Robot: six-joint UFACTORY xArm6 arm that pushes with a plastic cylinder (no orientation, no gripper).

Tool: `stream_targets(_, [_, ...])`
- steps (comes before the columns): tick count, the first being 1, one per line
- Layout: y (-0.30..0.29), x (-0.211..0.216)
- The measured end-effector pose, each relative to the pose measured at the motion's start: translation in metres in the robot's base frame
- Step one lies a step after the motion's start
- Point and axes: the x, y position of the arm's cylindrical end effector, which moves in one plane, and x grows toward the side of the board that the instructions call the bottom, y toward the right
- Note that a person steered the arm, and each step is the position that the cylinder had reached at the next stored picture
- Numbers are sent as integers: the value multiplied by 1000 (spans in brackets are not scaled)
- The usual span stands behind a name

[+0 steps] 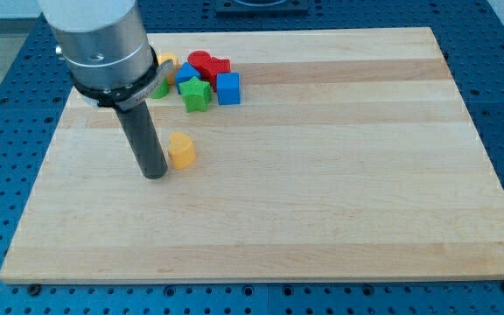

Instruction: Slide yellow heart below the green star

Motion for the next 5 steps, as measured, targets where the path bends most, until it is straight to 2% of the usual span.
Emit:
stream_targets(2, [30, 1])
stream_targets(5, [31, -47])
